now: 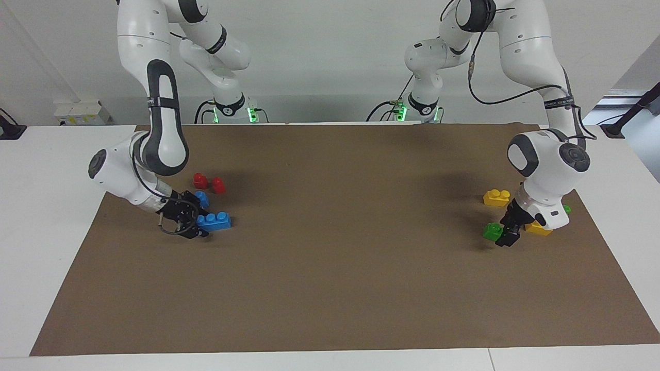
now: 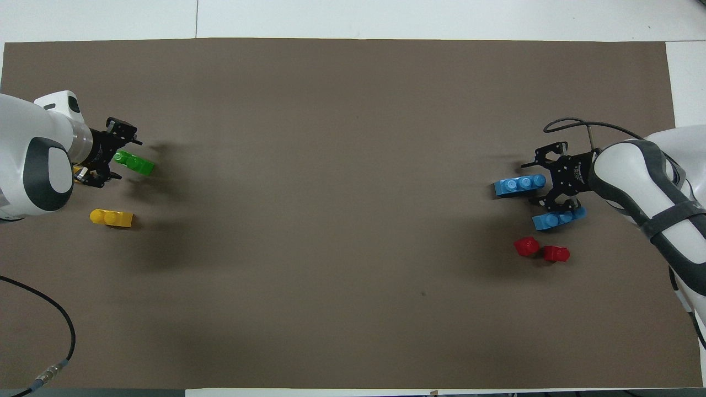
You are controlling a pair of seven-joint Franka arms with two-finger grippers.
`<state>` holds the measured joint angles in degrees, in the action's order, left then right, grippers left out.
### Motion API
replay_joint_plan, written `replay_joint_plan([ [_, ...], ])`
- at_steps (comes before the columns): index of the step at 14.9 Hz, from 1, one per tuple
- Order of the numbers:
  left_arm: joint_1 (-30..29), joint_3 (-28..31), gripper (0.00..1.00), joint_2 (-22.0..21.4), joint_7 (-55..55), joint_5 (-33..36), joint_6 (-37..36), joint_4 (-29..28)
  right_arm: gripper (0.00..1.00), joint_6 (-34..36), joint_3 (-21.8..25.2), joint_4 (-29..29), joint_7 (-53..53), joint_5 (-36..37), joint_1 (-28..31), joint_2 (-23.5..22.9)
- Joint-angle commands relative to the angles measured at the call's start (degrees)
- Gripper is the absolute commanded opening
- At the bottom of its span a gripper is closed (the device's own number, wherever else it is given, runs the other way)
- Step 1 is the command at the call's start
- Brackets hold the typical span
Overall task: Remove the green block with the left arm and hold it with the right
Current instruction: 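Lower green with the left gripper while the right gripper lowers the blue brick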
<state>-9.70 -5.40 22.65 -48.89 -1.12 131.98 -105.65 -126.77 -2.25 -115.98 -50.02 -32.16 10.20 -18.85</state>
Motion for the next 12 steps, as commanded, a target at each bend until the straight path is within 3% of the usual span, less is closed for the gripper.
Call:
replay_joint_plan([
  [1, -0.76, -0.31, 1.00, -1.11, 2.13, 0.24, -0.49, 0.88, 1.00, 2.30, -0.30, -0.12, 1.24, 0.70, 0.52, 3.28],
  [4, -0.32, -0.31, 1.00, -3.48, 6.24, 2.34, -3.47, 0.97, 1.00, 5.82, -0.21, 0.40, 1.68, 2.01, 0.35, 7.50],
  [7, 0.03, -0.31, 1.00, -6.73, 14.32, 3.06, -7.95, 0.88, 1.00, 9.94, -0.39, 3.73, 2.29, 9.99, 0.00, 10.06],
  [12, 0.38, -0.57, 1.00, -12.53, 28.21, 3.06, -15.60, 0.71, 1.00, 23.37, -0.82, 12.00, 15.89, 20.72, -1.32, 13.13],
])
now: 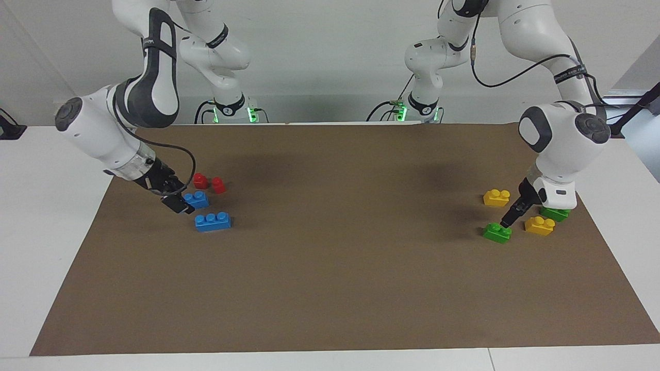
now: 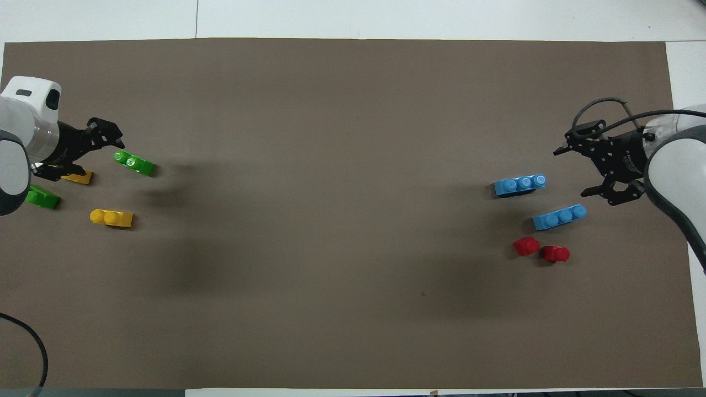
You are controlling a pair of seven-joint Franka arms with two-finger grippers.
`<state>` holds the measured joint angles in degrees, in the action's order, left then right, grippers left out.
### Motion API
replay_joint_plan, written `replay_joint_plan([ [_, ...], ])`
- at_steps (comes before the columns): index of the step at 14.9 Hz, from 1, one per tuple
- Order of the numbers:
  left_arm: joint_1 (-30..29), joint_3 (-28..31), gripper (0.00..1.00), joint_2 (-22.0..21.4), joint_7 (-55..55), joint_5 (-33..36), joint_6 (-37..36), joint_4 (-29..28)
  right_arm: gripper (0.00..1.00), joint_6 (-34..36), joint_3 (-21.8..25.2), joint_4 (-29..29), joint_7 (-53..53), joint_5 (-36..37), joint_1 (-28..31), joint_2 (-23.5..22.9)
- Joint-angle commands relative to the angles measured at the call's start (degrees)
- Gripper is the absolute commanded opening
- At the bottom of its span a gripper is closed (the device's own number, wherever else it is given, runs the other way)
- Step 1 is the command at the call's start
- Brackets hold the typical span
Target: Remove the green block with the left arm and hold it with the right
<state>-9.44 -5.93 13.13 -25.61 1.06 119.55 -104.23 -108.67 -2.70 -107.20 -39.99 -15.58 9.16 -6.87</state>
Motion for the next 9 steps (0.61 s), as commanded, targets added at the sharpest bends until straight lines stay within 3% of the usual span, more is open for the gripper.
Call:
replay_joint_plan([
  [1, 0.21, -0.04, 1.00, -4.41, 7.57, 0.87, -4.57, -0.89, 1.00, 8.18, -0.46, 4.01, 9.02, 5.80, -1.07, 2.37],
  [9, 2.85, -0.39, 1.00, -14.52, 22.45, 0.87, -17.49, -0.89, 1.00, 16.03, -2.04, 4.63, 33.20, 10.91, -2.13, 12.48],
])
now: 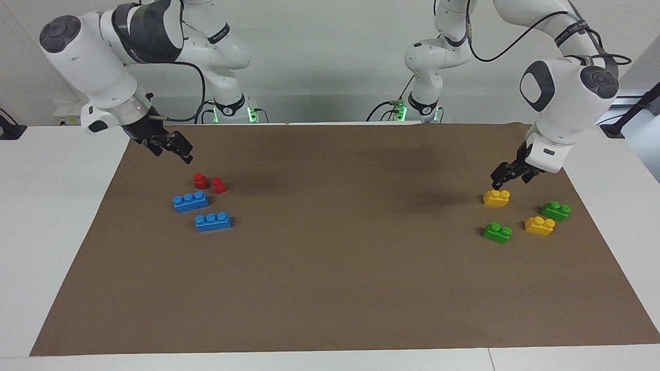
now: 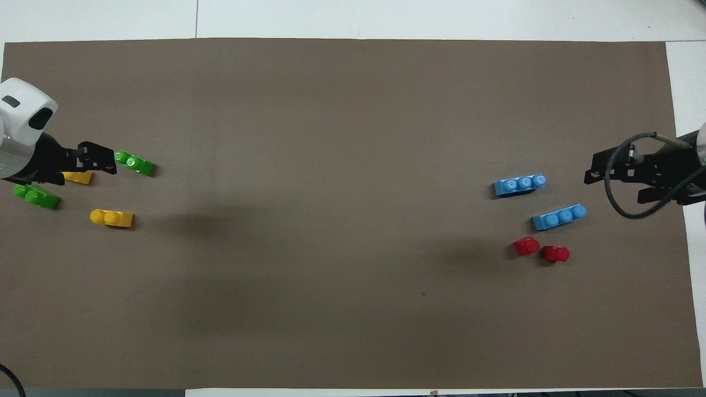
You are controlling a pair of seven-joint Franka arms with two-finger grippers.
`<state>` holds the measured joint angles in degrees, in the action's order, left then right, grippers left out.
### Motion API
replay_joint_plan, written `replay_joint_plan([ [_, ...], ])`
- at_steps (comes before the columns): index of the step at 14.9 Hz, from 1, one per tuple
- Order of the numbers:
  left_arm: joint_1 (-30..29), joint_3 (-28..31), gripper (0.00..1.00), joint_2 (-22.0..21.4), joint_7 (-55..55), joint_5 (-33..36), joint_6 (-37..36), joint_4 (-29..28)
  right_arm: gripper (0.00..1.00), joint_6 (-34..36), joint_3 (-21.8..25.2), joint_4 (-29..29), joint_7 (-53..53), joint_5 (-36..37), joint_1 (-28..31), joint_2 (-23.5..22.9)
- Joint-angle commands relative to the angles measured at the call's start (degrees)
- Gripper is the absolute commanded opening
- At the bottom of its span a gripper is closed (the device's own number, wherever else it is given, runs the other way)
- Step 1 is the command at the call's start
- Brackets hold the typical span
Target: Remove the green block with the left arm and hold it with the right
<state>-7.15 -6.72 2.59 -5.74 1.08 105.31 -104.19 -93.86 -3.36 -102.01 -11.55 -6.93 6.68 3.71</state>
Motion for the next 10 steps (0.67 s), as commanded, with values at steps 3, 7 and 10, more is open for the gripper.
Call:
replay_joint_plan([
  [3, 0.64, 0.04, 1.00, -6.02, 2.49, 0.77, -3.97, -0.84, 1.00, 2.27, -3.05, 1.11, 9.95, 4.99, 0.35, 2.53],
  [7, 1.79, -0.05, 1.00, -6.37, 1.79, 0.68, -4.23, -0.75, 1.00, 2.72, -3.32, 1.46, 11.28, 6.48, 0.35, 2.53],
  [10, 2.58, -0.05, 1.00, -6.81, 1.70, 0.59, -4.49, -0.75, 1.00, 2.71, -4.11, 1.47, 11.20, 7.98, 0.35, 2.62],
])
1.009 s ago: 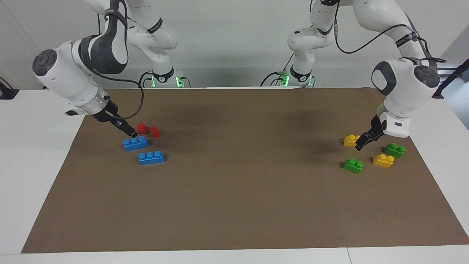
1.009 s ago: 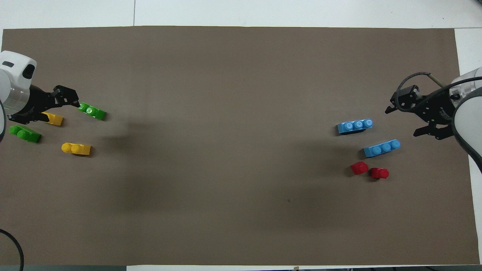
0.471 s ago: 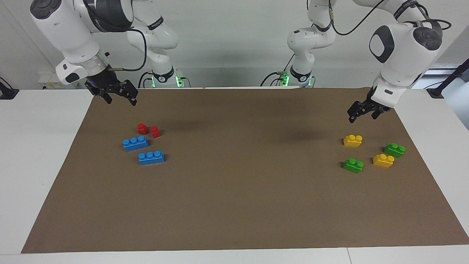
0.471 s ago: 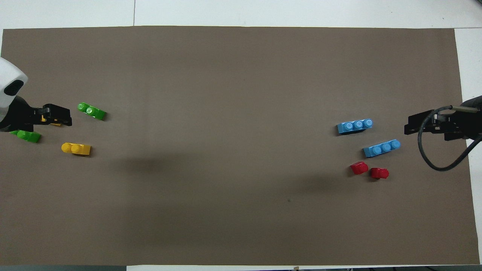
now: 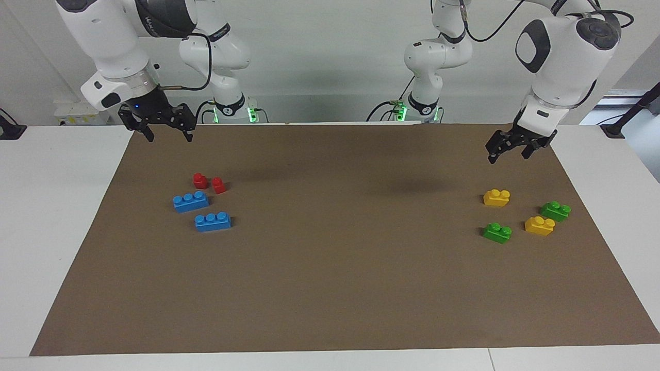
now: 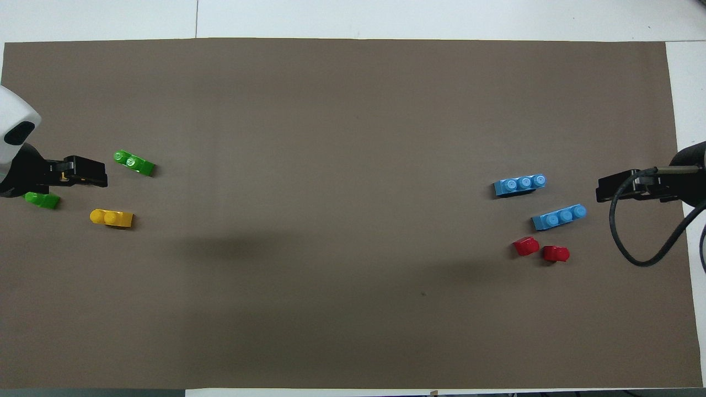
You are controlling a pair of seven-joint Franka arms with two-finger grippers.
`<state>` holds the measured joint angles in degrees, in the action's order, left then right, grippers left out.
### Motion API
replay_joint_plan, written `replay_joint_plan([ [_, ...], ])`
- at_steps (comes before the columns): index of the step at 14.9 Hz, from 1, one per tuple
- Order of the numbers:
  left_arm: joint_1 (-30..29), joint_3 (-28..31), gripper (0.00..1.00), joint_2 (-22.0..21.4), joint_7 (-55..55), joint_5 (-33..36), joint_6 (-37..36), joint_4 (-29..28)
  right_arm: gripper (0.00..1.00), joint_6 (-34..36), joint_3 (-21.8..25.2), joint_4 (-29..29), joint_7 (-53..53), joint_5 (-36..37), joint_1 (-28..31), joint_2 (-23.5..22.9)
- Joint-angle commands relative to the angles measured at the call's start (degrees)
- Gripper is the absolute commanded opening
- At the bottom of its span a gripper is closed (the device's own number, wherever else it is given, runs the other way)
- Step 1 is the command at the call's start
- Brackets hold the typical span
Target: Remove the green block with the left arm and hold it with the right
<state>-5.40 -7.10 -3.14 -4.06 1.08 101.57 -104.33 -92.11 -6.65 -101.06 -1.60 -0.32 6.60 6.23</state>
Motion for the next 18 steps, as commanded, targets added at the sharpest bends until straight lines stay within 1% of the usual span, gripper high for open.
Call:
replay_joint_plan([
  [1, 1.09, 0.42, 1.00, -1.08, 0.01, 0.51, -0.85, -0.52, 1.00, 0.97, -0.82, 0.51, 1.17, 1.37, 0.43, 0.10],
  [2, 3.01, 1.29, 1.00, -1.08, -0.07, 0.42, -0.94, -0.43, 1.00, 0.97, -0.82, 0.51, 1.16, 1.37, 0.43, 0.10],
  [5, 11.18, 9.36, 1.00, -1.17, -0.08, 0.33, -1.37, -0.26, 1.00, 0.97, -0.82, 0.51, 1.43, 1.37, 0.43, 0.10],
  [6, 11.55, 10.17, 1.00, -1.17, 0.01, 0.33, -1.55, 0.00, 1.00, 0.97, -0.82, 0.51, 1.69, 1.63, 0.43, 0.10],
  [9, 11.64, 10.09, 1.00, -1.08, 0.10, 0.15, -3.13, 0.62, 1.00, 0.97, -0.82, 0.51, 3.45, 1.63, 0.60, 0.10],
  [12, 11.55, 9.74, 1.00, -0.99, 0.98, 0.07, -8.48, 2.03, 1.00, 1.06, -0.82, 0.51, 3.28, 1.63, 0.60, 0.10],
  [18, 11.64, 9.47, 1.00, -0.99, 1.95, 0.07, -9.20, 2.03, 1.00, 1.06, -0.82, 0.34, 2.83, 1.55, 0.78, 0.27],
])
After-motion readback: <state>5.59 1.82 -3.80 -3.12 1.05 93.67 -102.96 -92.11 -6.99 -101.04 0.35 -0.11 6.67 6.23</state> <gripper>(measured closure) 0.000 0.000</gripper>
